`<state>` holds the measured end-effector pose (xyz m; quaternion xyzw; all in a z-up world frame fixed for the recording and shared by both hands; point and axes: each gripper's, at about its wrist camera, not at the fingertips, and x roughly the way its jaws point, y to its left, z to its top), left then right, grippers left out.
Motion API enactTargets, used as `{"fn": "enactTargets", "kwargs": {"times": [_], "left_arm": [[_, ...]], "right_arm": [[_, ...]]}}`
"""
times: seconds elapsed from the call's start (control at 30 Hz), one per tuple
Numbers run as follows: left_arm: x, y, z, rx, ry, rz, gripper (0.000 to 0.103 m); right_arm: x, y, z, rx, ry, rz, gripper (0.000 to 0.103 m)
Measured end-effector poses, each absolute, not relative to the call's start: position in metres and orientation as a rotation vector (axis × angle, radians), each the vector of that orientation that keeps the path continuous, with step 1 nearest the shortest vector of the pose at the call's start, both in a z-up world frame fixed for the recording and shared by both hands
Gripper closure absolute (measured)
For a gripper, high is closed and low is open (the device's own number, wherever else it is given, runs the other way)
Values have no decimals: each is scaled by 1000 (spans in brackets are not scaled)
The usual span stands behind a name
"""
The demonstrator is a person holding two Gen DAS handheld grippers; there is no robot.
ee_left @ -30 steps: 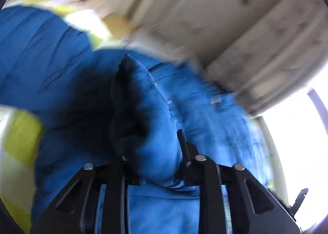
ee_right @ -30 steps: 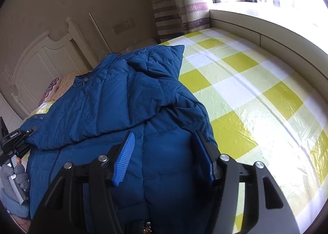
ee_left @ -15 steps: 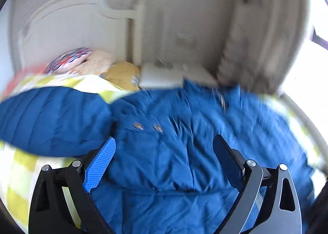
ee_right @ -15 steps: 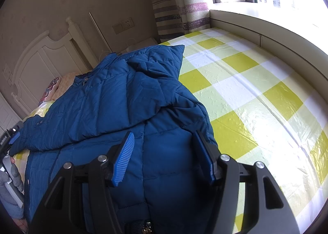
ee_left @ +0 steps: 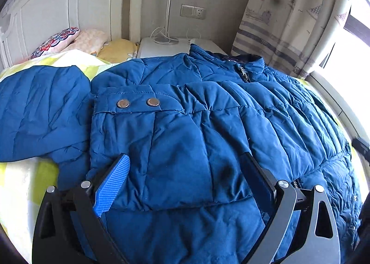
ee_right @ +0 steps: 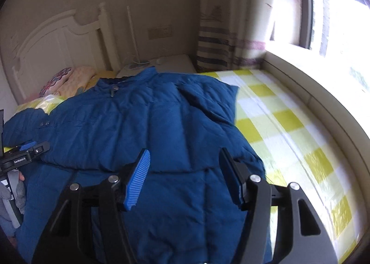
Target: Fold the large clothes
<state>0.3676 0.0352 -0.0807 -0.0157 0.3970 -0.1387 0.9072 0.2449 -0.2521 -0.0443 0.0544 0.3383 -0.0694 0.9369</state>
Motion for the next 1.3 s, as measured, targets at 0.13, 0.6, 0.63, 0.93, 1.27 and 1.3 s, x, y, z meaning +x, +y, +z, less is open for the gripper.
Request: {"fn": "enactTargets", "kwargs": {"times": [0.13,0.6,0.63,0.93,1.27,1.3], "left_arm": [[368,36,-81,-46,819,-289,11],[367,38,-80,-51,822,-289,11],[367,38,-80,-52,822,-290,11],[366,35,-80,-40,830,-281,11],[366,35,-80,-50,829,-285,11],[366,35,-81,-49,829,-284,11]], "right_arm": [[302,-224,-53,-4,761,-82,32],[362,-236,-62,5,821,-74,28],[376,-237,-76,-11,918,-50,27],[404,-236,-50,23,853,-55,23],[470,-234,-74,95,996,-71,18],[468,-233,-69,112,980,-78,18]]}}
